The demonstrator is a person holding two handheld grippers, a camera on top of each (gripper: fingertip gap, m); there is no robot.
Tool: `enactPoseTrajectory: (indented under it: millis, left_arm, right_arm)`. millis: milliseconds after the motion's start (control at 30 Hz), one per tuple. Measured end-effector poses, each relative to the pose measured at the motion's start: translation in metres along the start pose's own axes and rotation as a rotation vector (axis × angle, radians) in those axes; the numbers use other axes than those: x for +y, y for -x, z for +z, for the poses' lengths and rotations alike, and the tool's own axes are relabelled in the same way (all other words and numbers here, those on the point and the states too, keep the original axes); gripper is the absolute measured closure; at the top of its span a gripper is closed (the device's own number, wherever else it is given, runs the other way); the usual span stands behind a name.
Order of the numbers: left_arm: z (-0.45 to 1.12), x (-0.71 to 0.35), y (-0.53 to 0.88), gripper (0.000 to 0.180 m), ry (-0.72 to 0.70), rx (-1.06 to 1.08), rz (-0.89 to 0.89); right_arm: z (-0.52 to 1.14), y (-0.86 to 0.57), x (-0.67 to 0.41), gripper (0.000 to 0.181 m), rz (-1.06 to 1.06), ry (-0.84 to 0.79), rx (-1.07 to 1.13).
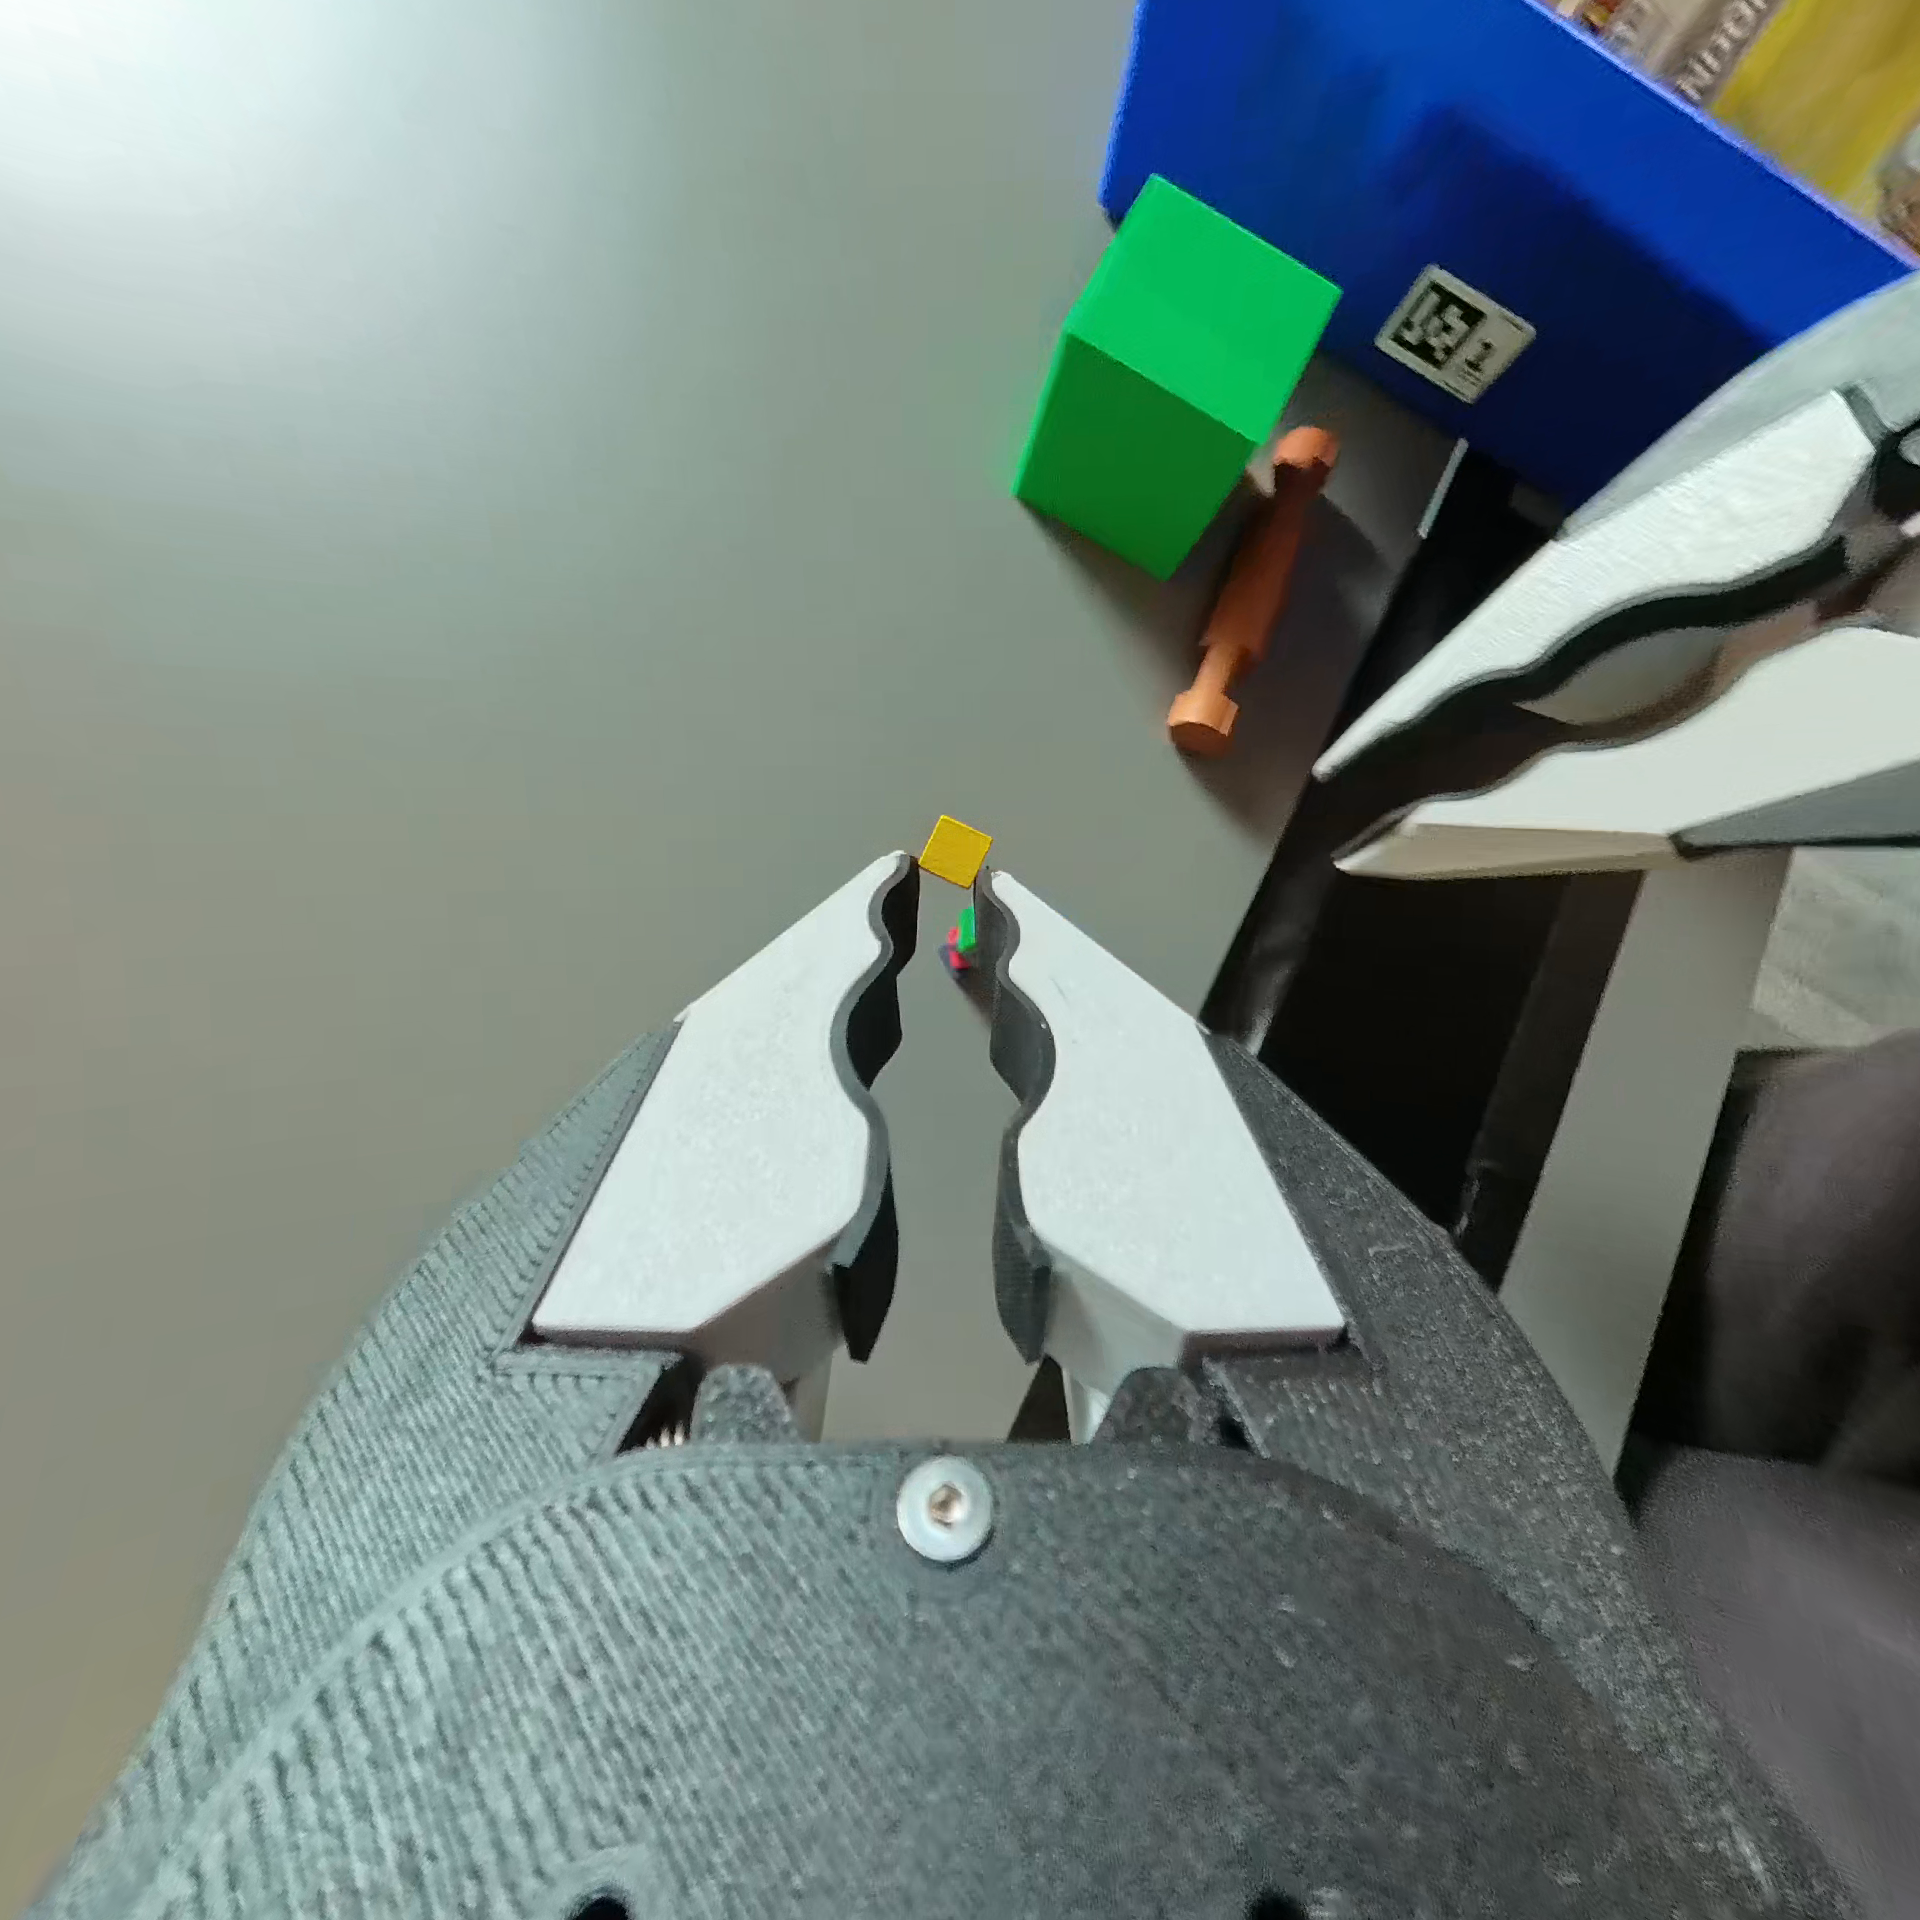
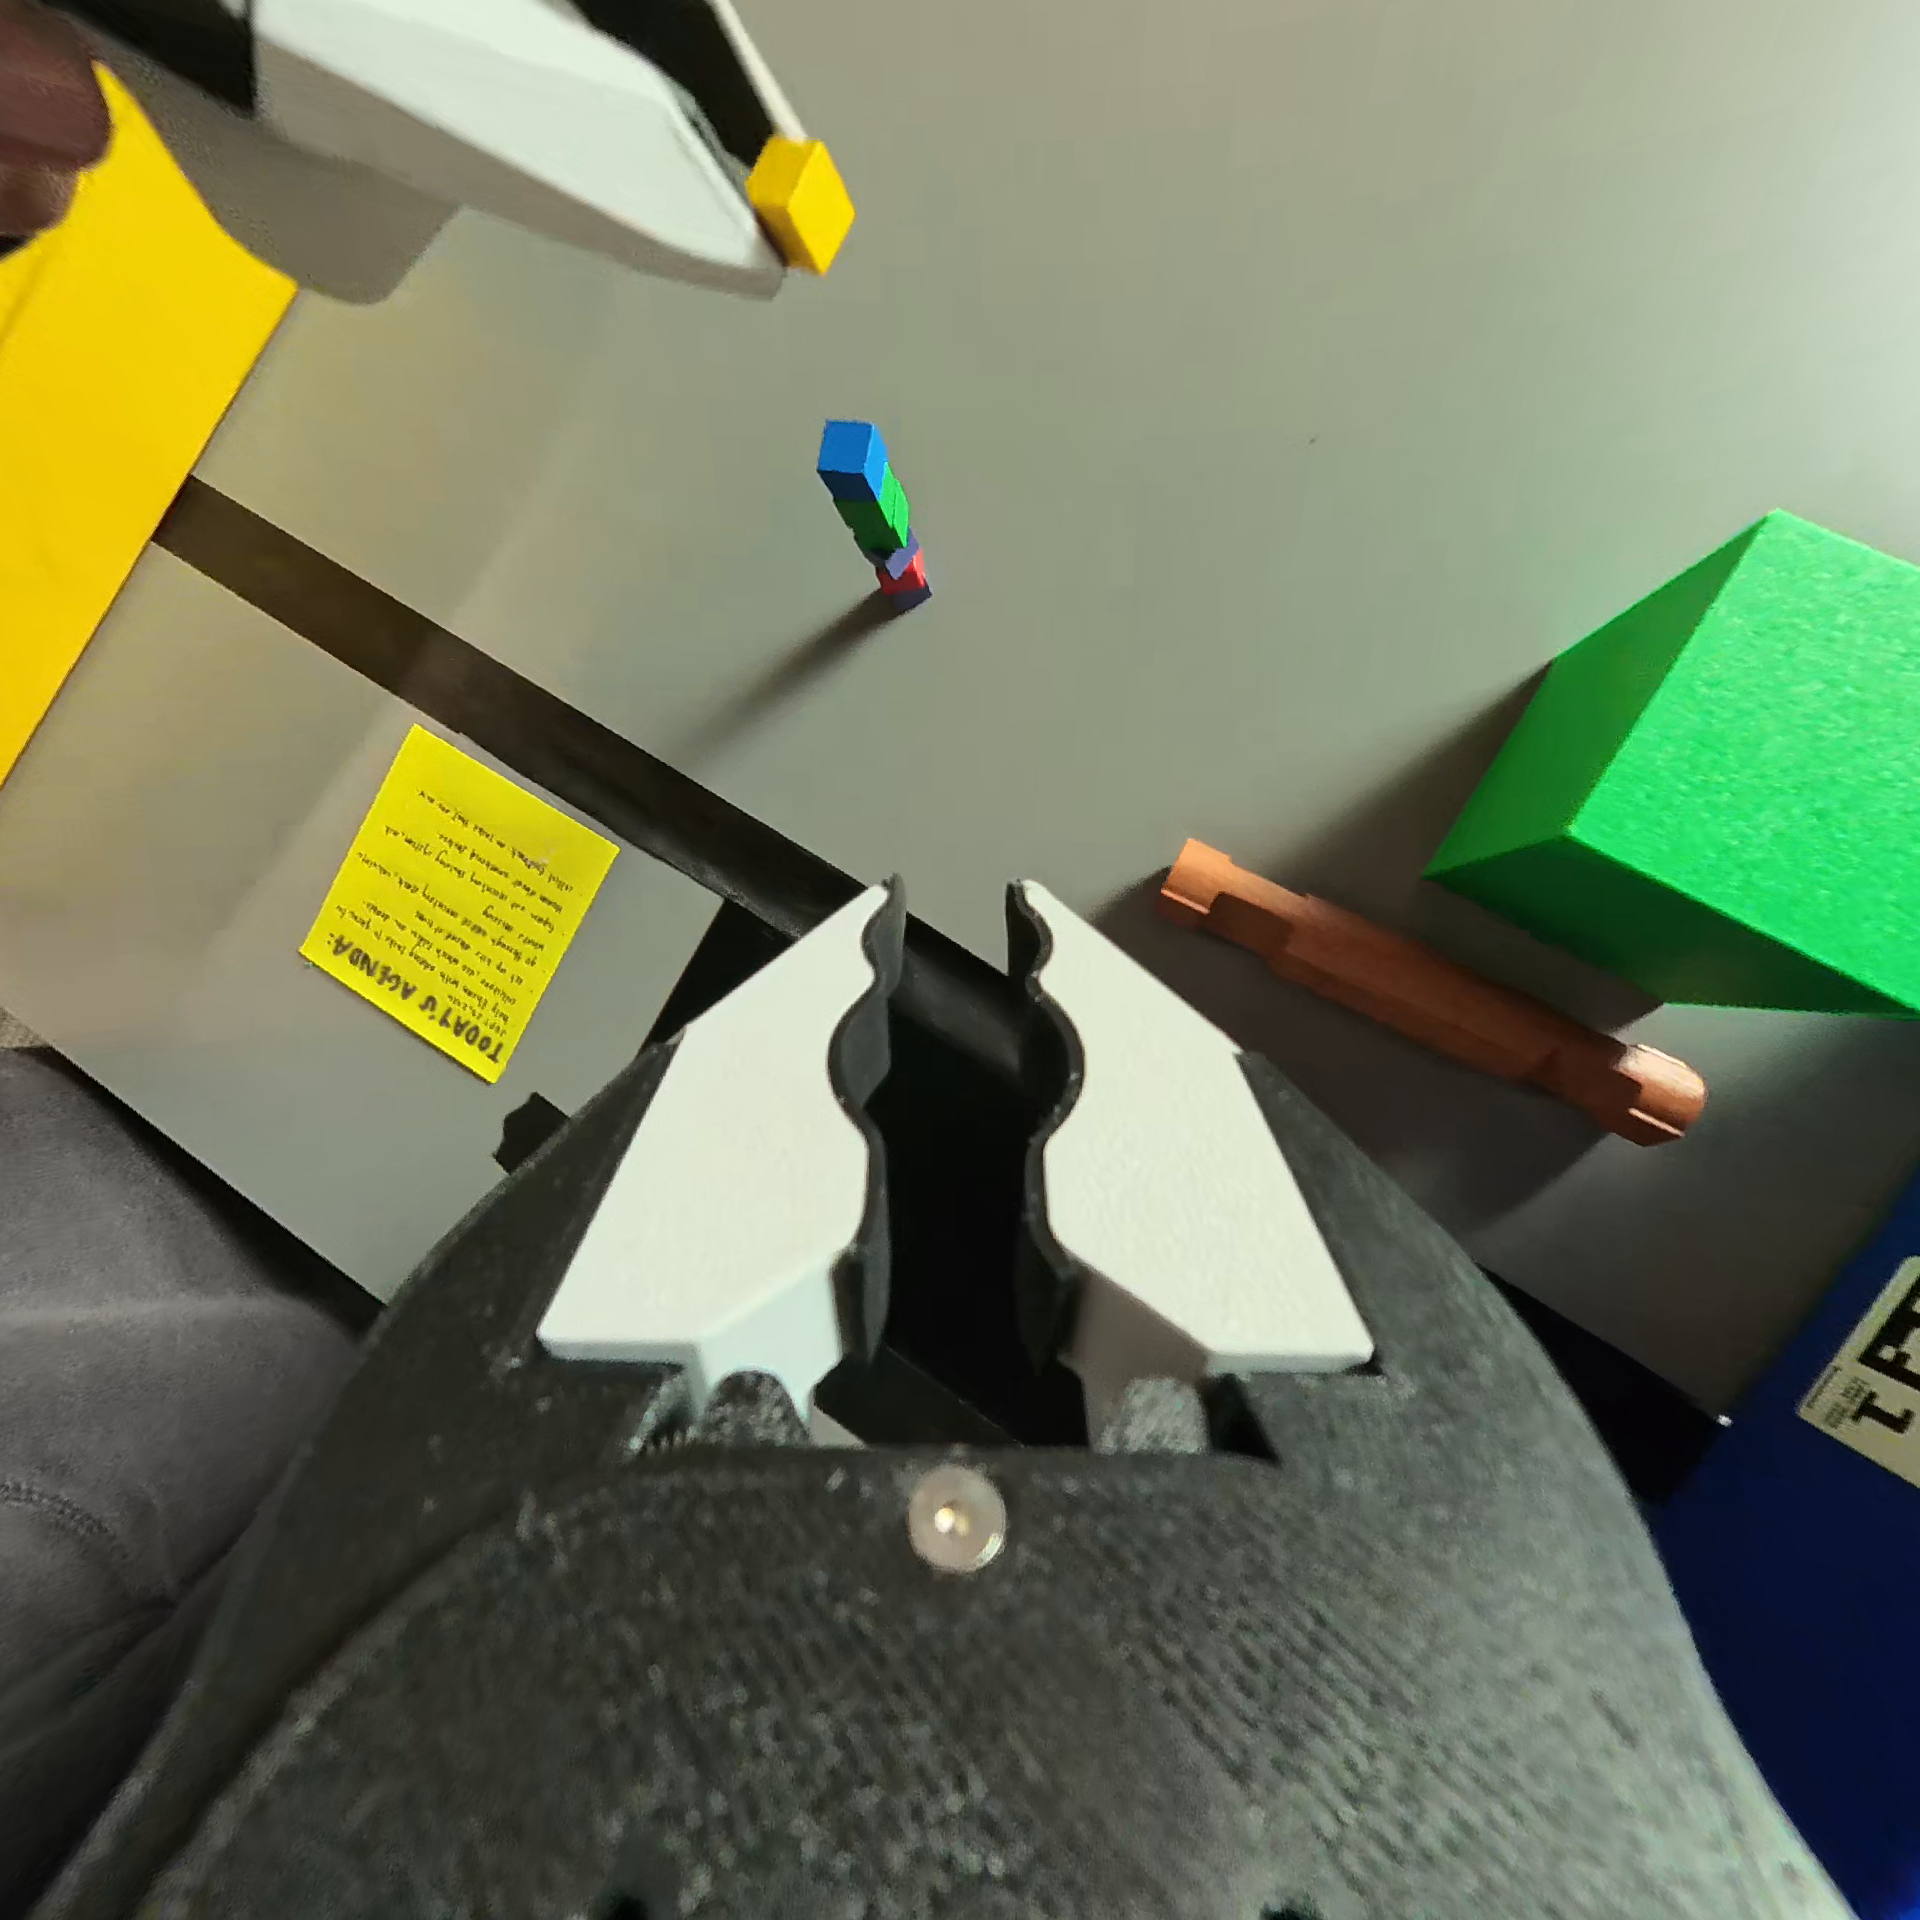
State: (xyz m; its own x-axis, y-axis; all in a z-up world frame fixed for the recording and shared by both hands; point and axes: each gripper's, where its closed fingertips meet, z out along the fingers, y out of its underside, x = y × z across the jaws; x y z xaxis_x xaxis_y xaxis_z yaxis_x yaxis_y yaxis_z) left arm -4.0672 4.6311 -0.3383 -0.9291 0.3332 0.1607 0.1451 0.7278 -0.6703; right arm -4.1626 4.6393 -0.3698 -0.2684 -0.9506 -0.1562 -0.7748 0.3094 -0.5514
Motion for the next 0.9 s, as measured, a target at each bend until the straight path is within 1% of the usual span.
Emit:
enactPoseTrajectory:
  millis: [167, 500, 900]
  left_arm:
    - [0.005, 0.012, -0.015, 0.171, 0.069, 0.021, 0.09]
    - [0.019, 0.022, -0.011, 0.171, 0.132, 0.004, 0.106]
    - [0.019, 0.021, -0.01, 0.171, 0.136, 0.001, 0.107]
  right_arm:
    - [0.001, 0.006, -0.002, 0.163, 0.0, -0.012, 0.0]
    - [-0.008, 0.002, 0.01, 0.163, 0.037, -0.017, 0.027]
    - [-0.012, 0.001, 0.012, 0.164, 0.045, -0.026, 0.036]
